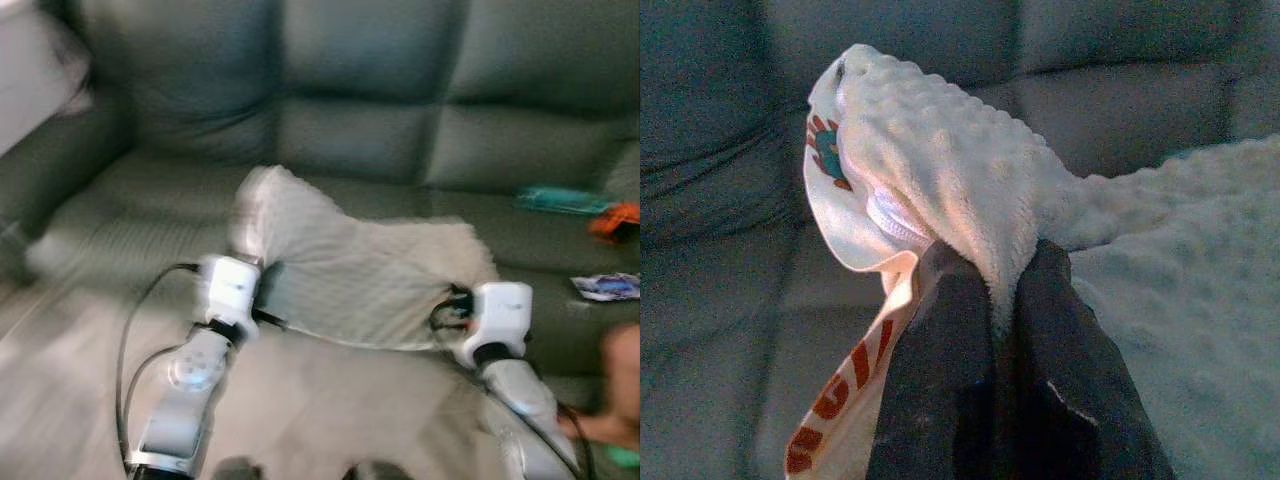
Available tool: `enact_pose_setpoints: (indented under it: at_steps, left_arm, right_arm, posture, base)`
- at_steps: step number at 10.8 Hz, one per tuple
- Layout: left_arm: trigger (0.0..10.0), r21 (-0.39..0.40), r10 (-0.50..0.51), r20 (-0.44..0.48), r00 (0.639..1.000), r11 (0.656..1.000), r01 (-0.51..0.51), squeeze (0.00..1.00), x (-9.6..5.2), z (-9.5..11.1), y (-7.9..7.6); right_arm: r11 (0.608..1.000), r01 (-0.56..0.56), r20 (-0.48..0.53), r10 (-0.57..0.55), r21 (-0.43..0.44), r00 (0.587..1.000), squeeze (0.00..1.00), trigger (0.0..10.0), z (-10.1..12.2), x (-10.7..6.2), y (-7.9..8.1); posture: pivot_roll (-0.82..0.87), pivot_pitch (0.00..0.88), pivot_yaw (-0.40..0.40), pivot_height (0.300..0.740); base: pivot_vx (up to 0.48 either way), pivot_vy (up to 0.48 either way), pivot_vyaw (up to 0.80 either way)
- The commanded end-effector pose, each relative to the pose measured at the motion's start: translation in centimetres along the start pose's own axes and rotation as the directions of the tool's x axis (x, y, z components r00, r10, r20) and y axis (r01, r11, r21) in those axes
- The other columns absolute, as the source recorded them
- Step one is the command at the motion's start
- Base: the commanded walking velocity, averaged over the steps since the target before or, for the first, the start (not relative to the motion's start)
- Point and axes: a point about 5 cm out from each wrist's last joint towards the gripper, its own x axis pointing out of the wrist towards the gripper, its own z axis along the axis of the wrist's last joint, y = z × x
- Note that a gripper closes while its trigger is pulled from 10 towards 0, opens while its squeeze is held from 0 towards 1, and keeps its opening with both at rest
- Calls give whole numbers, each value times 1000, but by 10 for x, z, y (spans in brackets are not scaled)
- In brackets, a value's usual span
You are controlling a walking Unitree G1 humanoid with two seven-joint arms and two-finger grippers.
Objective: Move the pillow to the sofa
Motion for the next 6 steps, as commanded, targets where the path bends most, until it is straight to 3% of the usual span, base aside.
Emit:
enact_pose_setpoints:
  at_steps: [1, 5, 6]
  left_arm:
    - [10000, 11, 12, 20, 1000, 1000, -13, 0, -2, 5, 7]
    - [10000, 8, 15, 19, 1000, 1000, -15, 0, -1, 4, 6]
    - [10000, 9, 15, 19, 1000, 1000, -15, 0, -1, 4, 7]
  right_arm:
    - [999, -37, 31, 36, 18, 999, 0, 10000, 7, 2, 11]
    - [999, -51, 38, 51, 4, 998, 0, 10000, 8, 2, 12]
    - [999, -54, 37, 54, 4, 998, 0, 10000, 8, 2, 12]
  posture:
    - [-42, 47, -27, 740]
    - [-49, 48, -24, 740]
    - [-49, 49, -24, 740]
  base:
    - [262, 0, -606]
    - [355, 0, 0]
    - [412, 240, 0]
